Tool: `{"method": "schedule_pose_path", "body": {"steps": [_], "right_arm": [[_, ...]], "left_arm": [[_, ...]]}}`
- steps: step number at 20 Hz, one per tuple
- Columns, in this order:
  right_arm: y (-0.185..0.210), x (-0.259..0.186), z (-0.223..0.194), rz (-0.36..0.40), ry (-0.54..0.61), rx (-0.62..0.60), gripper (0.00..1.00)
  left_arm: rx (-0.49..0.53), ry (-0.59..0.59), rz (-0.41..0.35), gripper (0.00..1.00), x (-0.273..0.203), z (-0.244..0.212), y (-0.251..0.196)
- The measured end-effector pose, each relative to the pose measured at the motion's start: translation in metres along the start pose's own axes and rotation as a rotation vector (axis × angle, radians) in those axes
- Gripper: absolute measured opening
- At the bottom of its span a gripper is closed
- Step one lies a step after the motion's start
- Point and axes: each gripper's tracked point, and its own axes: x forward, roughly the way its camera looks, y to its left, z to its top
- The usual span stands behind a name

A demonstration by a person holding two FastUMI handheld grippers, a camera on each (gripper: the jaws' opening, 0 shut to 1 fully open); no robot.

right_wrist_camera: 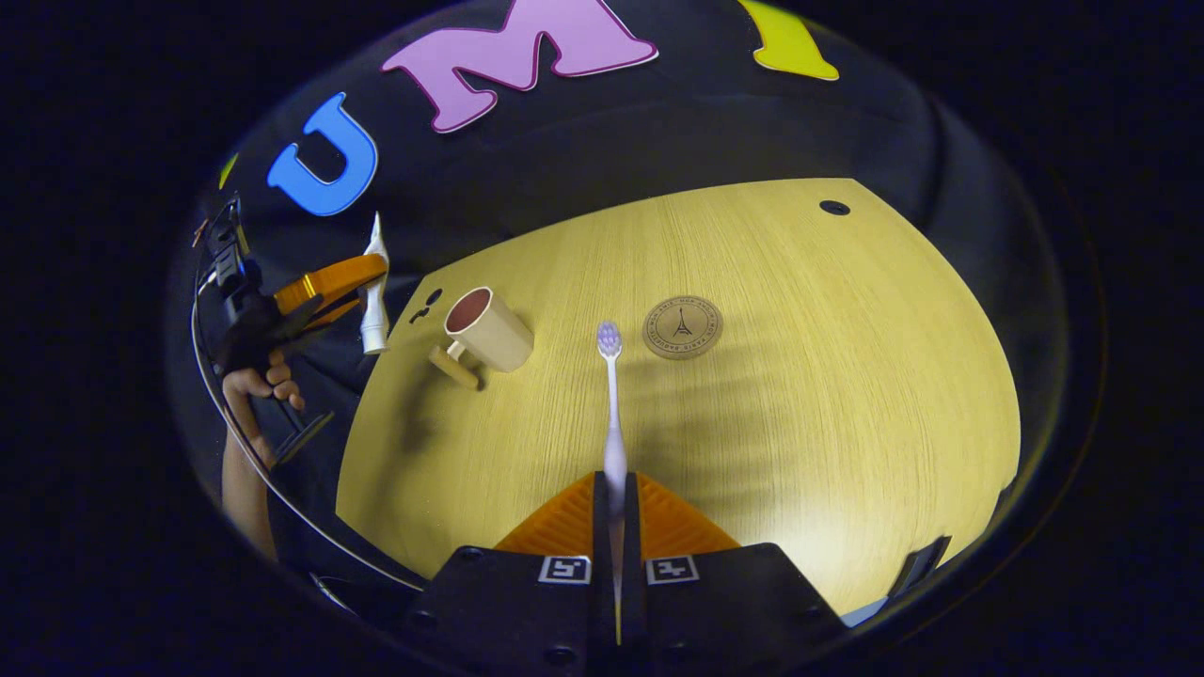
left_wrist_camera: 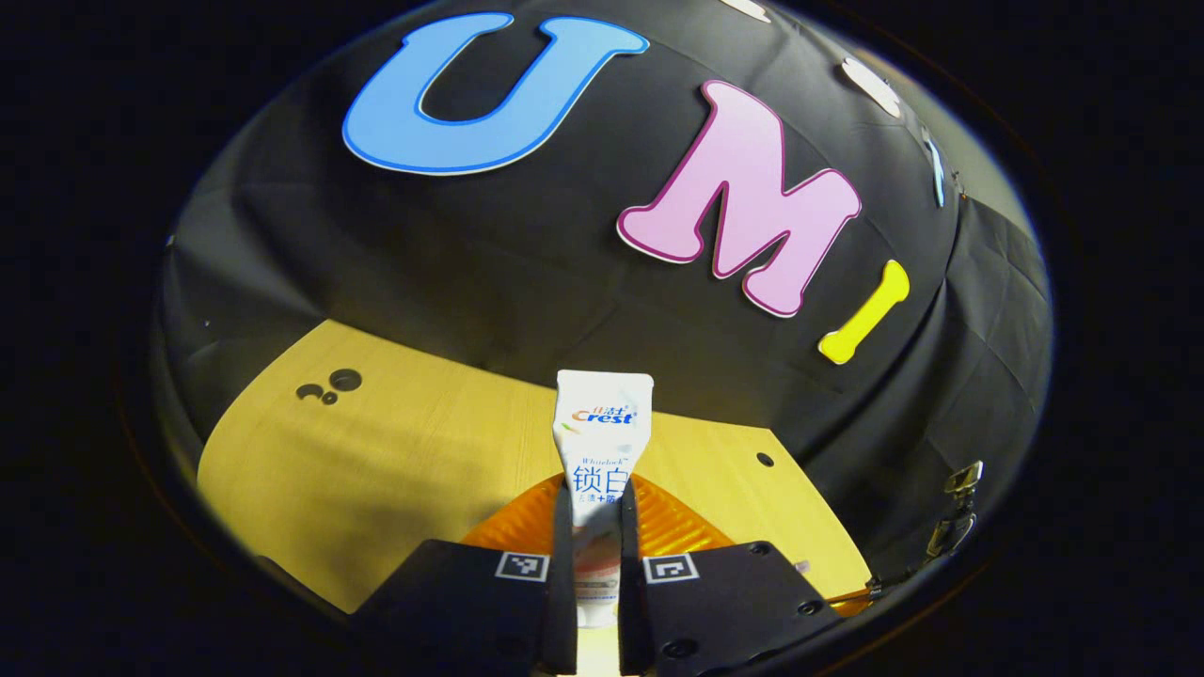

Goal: Put the toothbrush and toothpaste on the desktop into the cup, then pick up the cup and place it on the coaster on the desktop.

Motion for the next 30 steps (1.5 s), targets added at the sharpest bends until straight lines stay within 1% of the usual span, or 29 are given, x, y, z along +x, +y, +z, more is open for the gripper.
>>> {"method": "schedule_pose_path", "body": {"steps": [4,5,8,9,12,13,15,16,17,20,21,22,23,24,25,26,27,28,30], "right_arm": [[-0.008,0.005,0.002,0.0,-0.006,-0.022,0.07],[-0.009,0.006,0.003,0.004,-0.007,-0.025,0.07],[-0.011,0.01,0.005,0.024,-0.02,-0.026,0.06],[-0.011,0.012,0.005,0.031,-0.025,-0.023,0.06],[-0.011,0.016,0.006,0.045,-0.036,-0.027,0.07],[-0.011,0.017,0.004,0.049,-0.033,-0.022,0.06],[-0.011,0.02,0.002,0.054,-0.022,-0.017,0.06],[-0.013,0.021,0.001,0.052,-0.018,-0.022,0.07],[-0.015,0.023,-0.001,0.049,-0.013,-0.03,0.07],[-0.017,0.023,-0.001,0.049,-0.01,-0.042,0.07],[-0.017,0.024,0.0,0.049,-0.012,-0.042,0.07],[-0.018,0.025,0.0,0.049,-0.015,-0.039,0.06],[-0.017,0.026,0.001,0.051,-0.017,-0.036,0.07],[-0.015,0.027,0.003,0.056,-0.021,-0.034,0.07],[-0.013,0.027,0.006,0.06,-0.028,-0.036,0.07],[-0.01,0.027,0.01,0.064,-0.038,-0.045,0.07],[-0.007,0.027,0.016,0.066,-0.052,-0.061,0.07],[-0.003,0.026,0.022,0.072,-0.068,-0.072,0.07],[0.009,0.027,0.038,0.094,-0.104,-0.081,0.06]], "left_arm": [[-0.01,-0.049,-0.06,0.22,0.041,0.002,-0.001],[-0.006,-0.06,-0.064,0.22,0.049,0.001,0.001],[0.009,-0.072,-0.037,0.22,0.071,-0.009,0.015],[0.013,-0.074,-0.04,0.22,0.076,-0.013,0.017],[0.079,-0.117,-0.039,0.22,0.079,-0.024,0.017],[0.106,-0.139,-0.05,0.22,0.078,-0.025,0.013],[0.135,-0.146,-0.06,0.22,0.08,-0.032,0.008],[0.145,-0.14,-0.047,0.28,0.082,-0.036,0.01],[0.157,-0.133,-0.032,0.23,0.082,-0.041,0.015],[0.184,-0.124,-0.003,0.25,0.077,-0.05,0.023],[0.192,-0.12,0.012,0.28,0.076,-0.052,0.025],[0.2,-0.108,0.029,0.24,0.074,-0.055,0.029],[0.208,-0.092,0.041,0.31,0.073,-0.06,0.031],[0.212,-0.08,0.051,0.34,0.067,-0.062,0.032],[0.214,-0.082,0.058,0.42,0.058,-0.063,0.033],[0.213,-0.091,0.063,0.39,0.048,-0.06,0.031],[0.21,-0.104,0.074,0.6,0.039,-0.057,0.031],[0.202,-0.114,0.081,0.66,0.026,-0.054,0.03],[0.17,-0.126,0.106,0.87,-0.002,-0.052,0.029]]}}
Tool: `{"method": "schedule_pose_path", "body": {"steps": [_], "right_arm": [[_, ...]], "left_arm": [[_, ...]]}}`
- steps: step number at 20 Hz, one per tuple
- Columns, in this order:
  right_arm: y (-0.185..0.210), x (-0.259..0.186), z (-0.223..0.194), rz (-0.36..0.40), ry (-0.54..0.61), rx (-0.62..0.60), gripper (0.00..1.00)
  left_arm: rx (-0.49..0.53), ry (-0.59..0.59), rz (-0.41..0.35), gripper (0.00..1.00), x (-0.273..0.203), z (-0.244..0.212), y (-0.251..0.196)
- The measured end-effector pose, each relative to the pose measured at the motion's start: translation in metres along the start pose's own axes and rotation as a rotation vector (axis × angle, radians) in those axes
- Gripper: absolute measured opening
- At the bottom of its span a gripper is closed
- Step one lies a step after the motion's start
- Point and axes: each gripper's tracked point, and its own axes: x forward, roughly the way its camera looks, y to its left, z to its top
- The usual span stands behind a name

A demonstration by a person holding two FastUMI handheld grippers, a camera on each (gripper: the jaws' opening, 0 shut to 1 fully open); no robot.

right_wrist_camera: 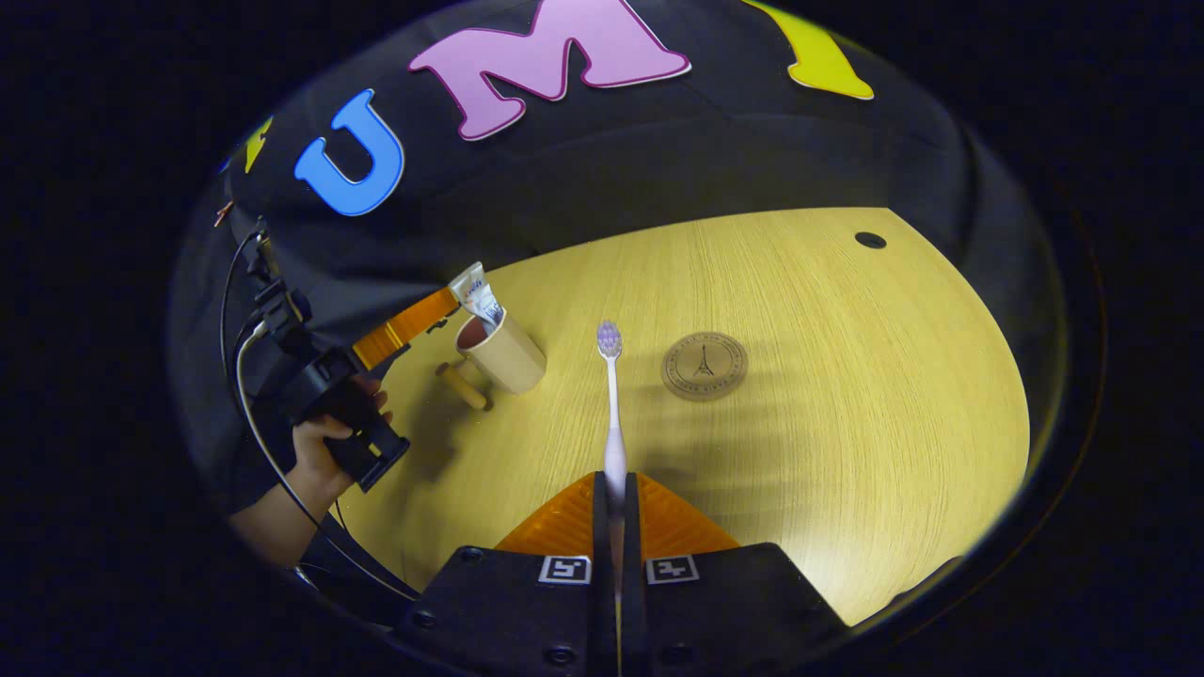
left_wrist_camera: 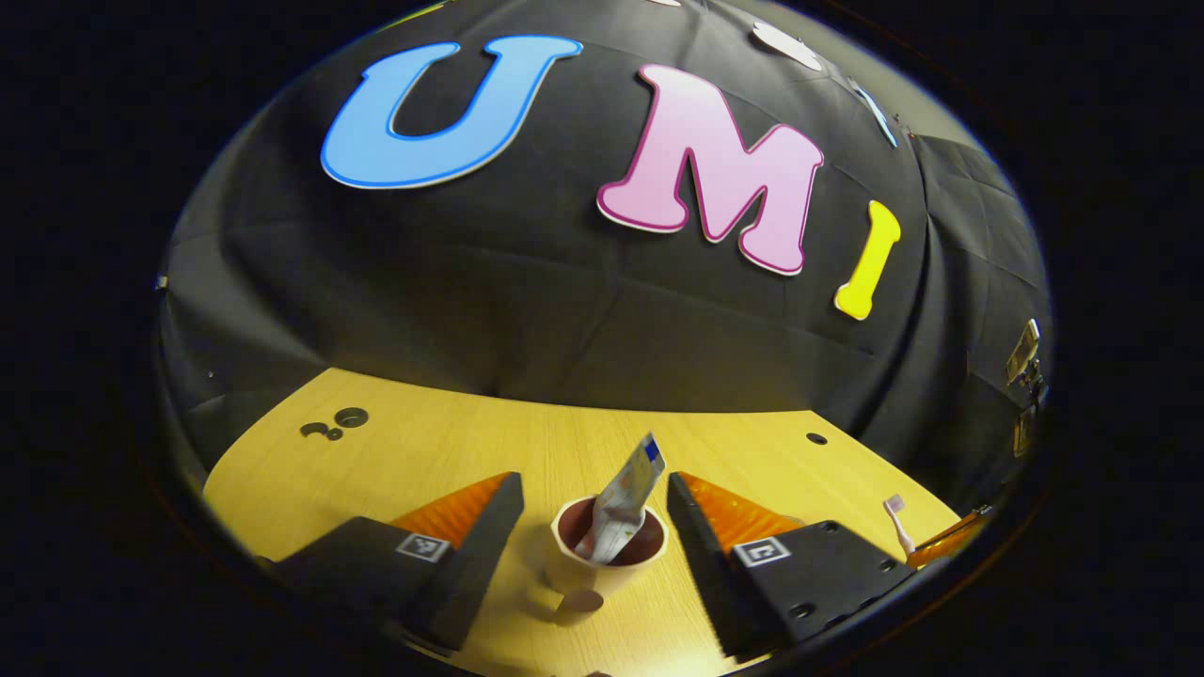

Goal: Put the toothbrush and toothpaste on the desktop into the cup, then pick up the cup and place it on the coaster on the desktop.

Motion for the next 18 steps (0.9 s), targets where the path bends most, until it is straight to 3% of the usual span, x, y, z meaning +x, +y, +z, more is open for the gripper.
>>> {"method": "schedule_pose_path", "body": {"steps": [1,4,8,11,18], "right_arm": [[0.007,0.002,0.01,0.013,-0.02,-0.001,0.07],[0.033,0.012,0.04,0.069,-0.073,-0.017,0.06],[0.069,0.037,0.079,0.127,-0.16,-0.096,0.07],[0.104,0.06,0.108,0.174,-0.222,-0.078,0.06],[0.135,0.113,0.15,0.212,-0.377,-0.044,0.06]], "left_arm": [[-0.019,0.003,0.014,0.98,-0.011,-0.002,0.001],[-0.042,0.016,0.05,0.97,-0.055,-0.008,0.005],[0.036,0.036,0.117,0.97,-0.101,-0.021,0.012],[-0.012,0.081,0.112,0.97,-0.125,-0.038,0.008],[-0.115,0.109,0.134,0.97,-0.151,-0.058,0.018]]}}
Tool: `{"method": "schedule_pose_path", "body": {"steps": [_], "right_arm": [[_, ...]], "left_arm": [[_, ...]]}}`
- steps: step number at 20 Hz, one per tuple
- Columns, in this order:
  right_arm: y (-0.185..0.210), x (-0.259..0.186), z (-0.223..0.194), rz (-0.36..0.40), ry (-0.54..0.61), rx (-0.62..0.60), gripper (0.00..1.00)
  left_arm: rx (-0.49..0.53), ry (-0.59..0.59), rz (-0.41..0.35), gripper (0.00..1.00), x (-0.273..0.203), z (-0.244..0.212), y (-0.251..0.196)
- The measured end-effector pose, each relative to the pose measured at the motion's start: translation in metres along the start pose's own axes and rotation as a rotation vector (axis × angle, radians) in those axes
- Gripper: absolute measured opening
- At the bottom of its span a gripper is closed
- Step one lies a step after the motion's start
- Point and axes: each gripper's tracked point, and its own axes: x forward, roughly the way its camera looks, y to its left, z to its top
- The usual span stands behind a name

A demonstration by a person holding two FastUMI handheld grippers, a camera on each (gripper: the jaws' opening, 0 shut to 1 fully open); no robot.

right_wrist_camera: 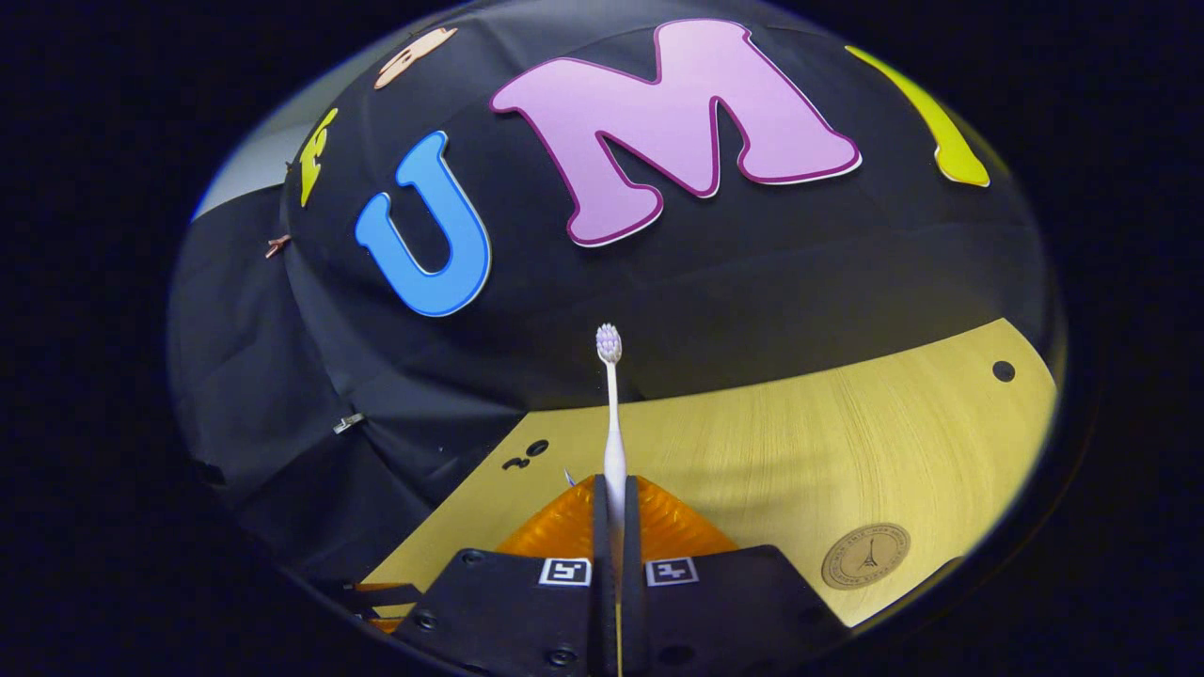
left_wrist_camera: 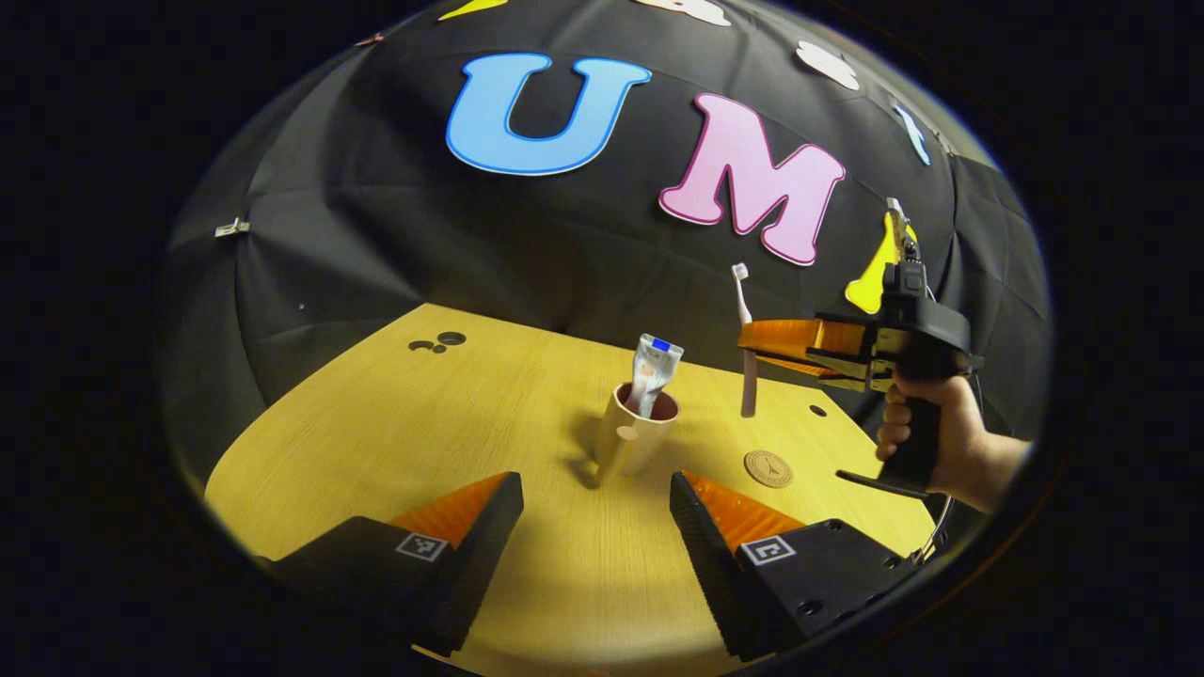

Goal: Put the toothbrush and toothpaste on the desktop into the cup, then pick up the cup and place it on the coaster on the desktop.

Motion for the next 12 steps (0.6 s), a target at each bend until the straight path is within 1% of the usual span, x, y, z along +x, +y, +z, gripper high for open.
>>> {"method": "schedule_pose_path", "body": {"steps": [3,6,10,12], "right_arm": [[-0.003,0.022,-0.004,-0.005,-0.031,0.008,0.06],[-0.007,0.042,-0.007,-0.009,-0.065,0.037,0.06],[-0.013,0.056,-0.015,-0.025,-0.091,0.061,0.06],[-0.012,0.058,-0.019,-0.014,-0.108,0.063,0.06]], "left_arm": [[-0.037,-0.011,0.01,0.97,-0.003,0.0,0.007],[-0.069,-0.012,0.025,0.97,0.008,-0.006,0.021],[-0.075,-0.006,0.03,0.97,0.012,-0.014,0.026],[-0.072,0.003,0.028,0.97,0.012,-0.021,0.026]]}}
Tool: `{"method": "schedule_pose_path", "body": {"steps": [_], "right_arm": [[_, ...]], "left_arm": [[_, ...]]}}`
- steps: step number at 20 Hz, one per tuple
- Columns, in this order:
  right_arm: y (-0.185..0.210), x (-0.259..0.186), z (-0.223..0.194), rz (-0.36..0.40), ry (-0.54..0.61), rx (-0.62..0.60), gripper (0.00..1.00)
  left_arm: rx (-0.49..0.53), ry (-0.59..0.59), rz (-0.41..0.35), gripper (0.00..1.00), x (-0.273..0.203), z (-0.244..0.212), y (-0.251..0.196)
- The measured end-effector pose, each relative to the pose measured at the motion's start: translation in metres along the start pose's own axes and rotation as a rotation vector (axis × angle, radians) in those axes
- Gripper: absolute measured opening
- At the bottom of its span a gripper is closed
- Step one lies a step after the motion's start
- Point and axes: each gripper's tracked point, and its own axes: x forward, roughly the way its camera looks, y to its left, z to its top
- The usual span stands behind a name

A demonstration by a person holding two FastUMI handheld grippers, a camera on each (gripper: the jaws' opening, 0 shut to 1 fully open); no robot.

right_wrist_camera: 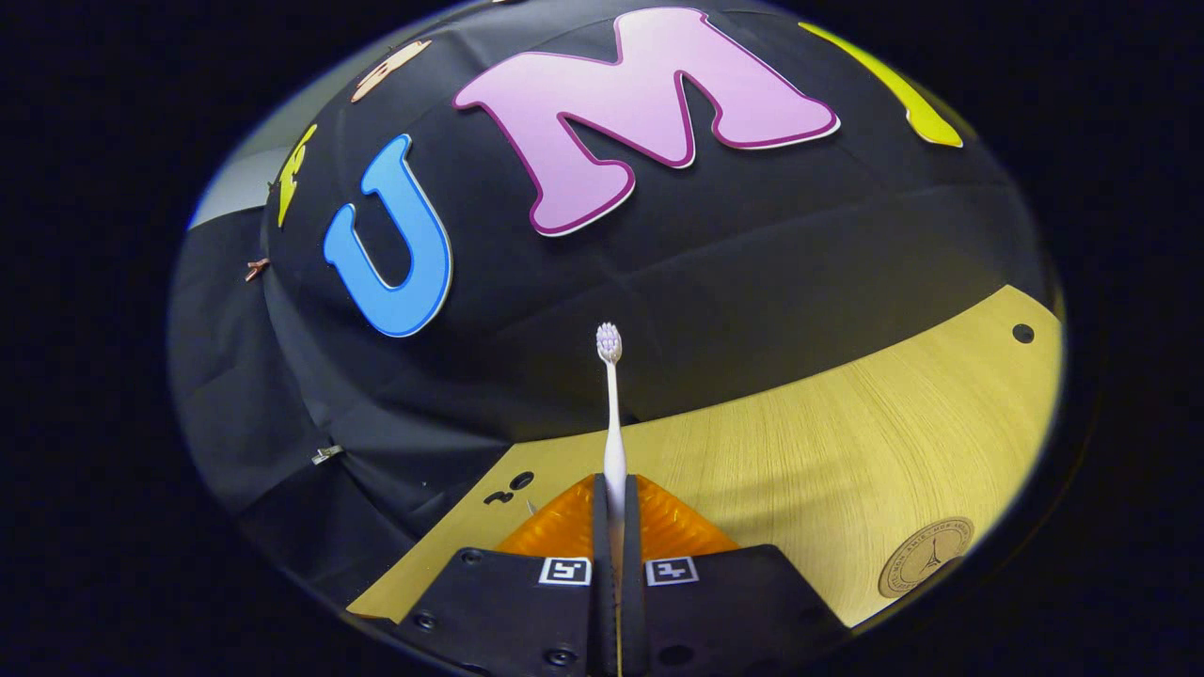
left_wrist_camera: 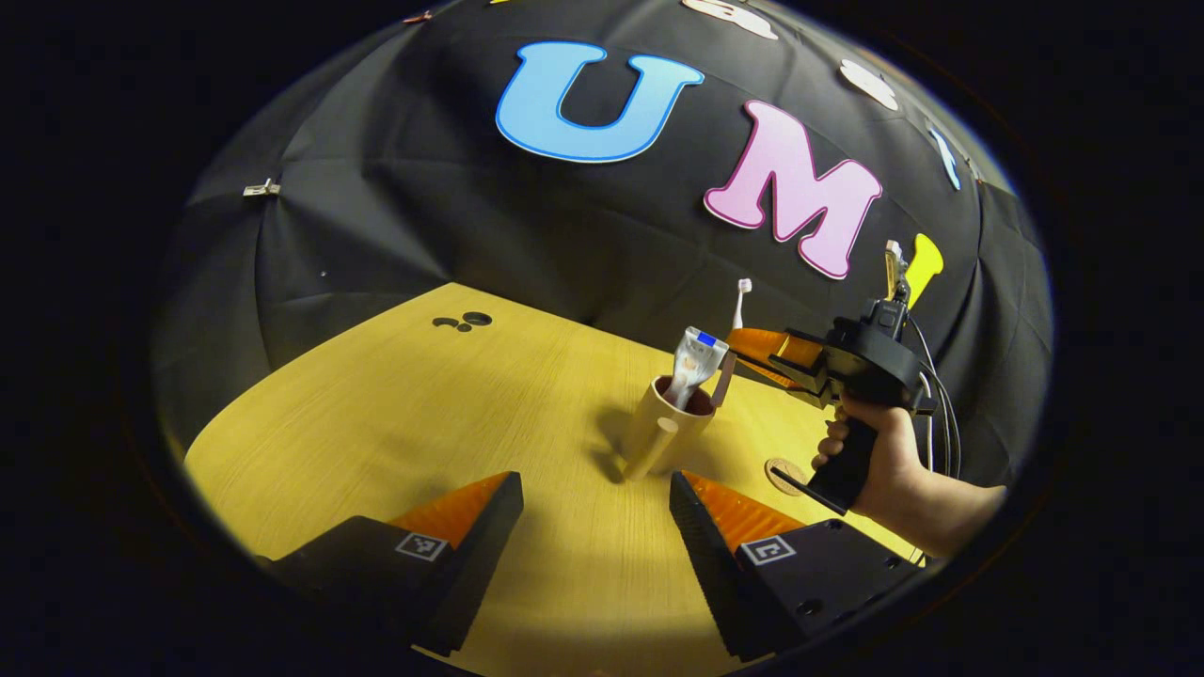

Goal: Put the toothbrush and toothpaste on the desktop into the cup, then pick up the cup and place it on the coaster on the desktop.

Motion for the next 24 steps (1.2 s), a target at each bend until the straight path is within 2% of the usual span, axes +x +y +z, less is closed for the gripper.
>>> {"method": "schedule_pose_path", "body": {"steps": [7,10,11,13,14,15,16,18,19,24], "right_arm": [[-0.002,-0.001,-0.039,0.007,-0.019,-0.039,0.06],[-0.01,-0.009,-0.042,-0.032,-0.049,-0.033,0.08],[-0.012,-0.014,-0.042,-0.04,-0.056,-0.044,0.16],[-0.018,-0.02,-0.037,-0.049,-0.064,-0.061,0.43],[-0.02,-0.024,-0.032,-0.05,-0.073,-0.063,0.36],[-0.023,-0.03,-0.026,-0.055,-0.083,-0.061,0.76],[-0.027,-0.037,-0.019,-0.062,-0.095,-0.059,0.83],[-0.04,-0.051,-0.005,-0.088,-0.118,-0.066,0.87],[-0.046,-0.058,0.0,-0.102,-0.123,-0.077,0.99],[-0.103,-0.102,0.024,-0.215,-0.134,-0.173,0.98]], "left_arm": [[-0.018,0.004,0.006,0.97,0.011,-0.019,0.006],[-0.024,0.008,0.007,0.97,0.018,-0.023,0.007],[-0.024,0.011,0.007,0.97,0.017,-0.027,0.007],[-0.022,0.013,0.005,0.97,0.017,-0.03,0.005],[-0.018,0.013,0.004,0.97,0.017,-0.029,0.003],[-0.014,0.011,0.002,0.97,0.017,-0.03,0.002],[-0.008,0.011,0.0,0.97,0.018,-0.029,0.0],[0.009,0.017,0.004,0.97,0.022,-0.027,-0.001],[0.018,0.017,0.001,0.97,0.024,-0.024,-0.002],[0.087,0.013,-0.049,0.97,0.045,0.004,-0.017]]}}
